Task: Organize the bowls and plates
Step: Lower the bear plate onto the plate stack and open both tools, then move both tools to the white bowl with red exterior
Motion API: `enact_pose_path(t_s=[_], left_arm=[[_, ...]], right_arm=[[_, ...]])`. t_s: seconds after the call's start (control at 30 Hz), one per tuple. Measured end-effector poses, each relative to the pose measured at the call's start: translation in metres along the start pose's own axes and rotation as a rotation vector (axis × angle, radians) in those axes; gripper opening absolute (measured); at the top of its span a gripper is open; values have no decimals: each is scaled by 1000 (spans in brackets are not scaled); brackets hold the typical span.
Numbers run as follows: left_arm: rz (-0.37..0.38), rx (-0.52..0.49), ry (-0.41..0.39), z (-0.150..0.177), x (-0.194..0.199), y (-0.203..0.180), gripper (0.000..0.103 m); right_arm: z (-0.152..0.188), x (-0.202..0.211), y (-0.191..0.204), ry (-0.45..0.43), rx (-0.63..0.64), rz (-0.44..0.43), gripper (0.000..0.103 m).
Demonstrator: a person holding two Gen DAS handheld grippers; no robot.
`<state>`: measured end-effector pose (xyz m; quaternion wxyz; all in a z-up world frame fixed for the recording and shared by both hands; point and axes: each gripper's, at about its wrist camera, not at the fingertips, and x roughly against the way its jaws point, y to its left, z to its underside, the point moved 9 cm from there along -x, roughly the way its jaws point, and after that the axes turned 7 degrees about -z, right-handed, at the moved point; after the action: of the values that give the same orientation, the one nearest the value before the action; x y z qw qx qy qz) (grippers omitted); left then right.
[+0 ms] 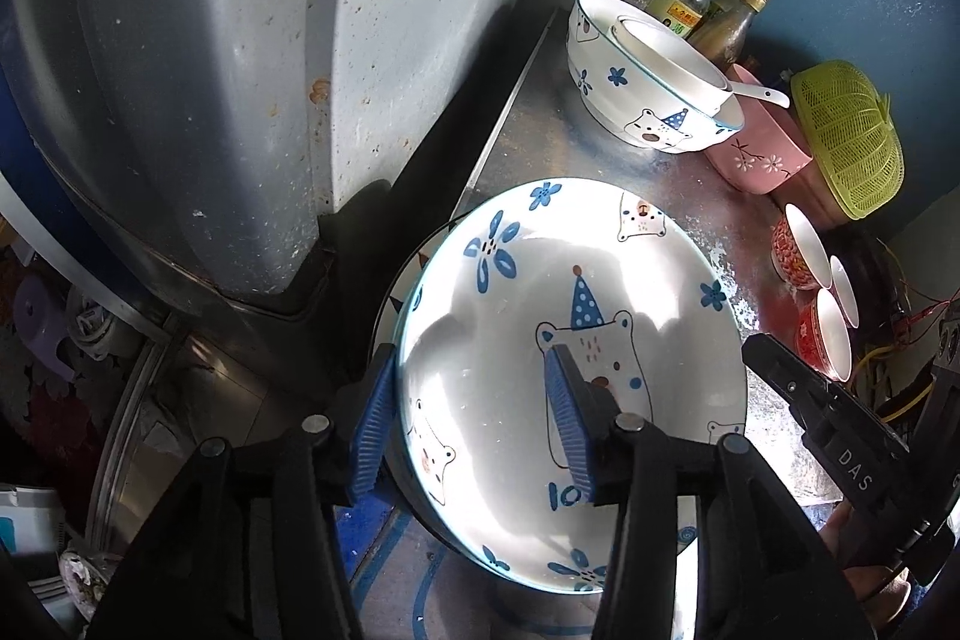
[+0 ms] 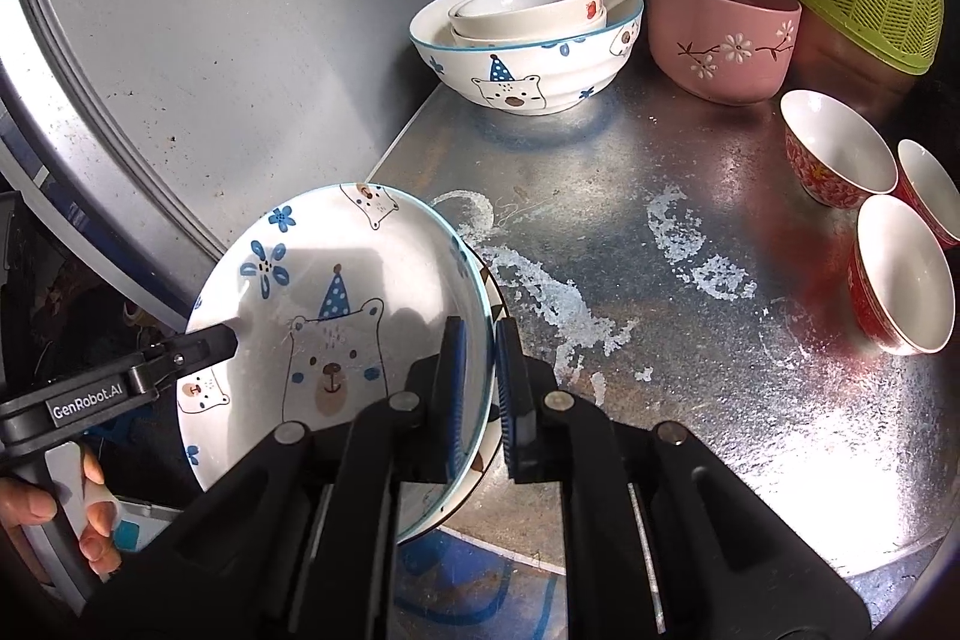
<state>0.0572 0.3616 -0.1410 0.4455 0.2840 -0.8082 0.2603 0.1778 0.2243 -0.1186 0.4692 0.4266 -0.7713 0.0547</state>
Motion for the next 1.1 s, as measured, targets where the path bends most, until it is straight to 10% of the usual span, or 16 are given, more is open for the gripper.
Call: enact_pose_path(t_s=[0.1,0.23,0.5,1.1], left_arm=[[-7,-9,-47,-6,10,0,66],[-22,-34,-74,-11,18,-2,70],[-18,-29,-84,-10,26,-8,95],[12,-109,-82,4,30,-67,102]], right_arm=[[-2,3,-1,-5,-5,3,18],[-2,10,-1,-39,-17,-7,62],[-1,19,-3,-39,-32,-27,103],[15,60,-54,-64,-125,8,103]])
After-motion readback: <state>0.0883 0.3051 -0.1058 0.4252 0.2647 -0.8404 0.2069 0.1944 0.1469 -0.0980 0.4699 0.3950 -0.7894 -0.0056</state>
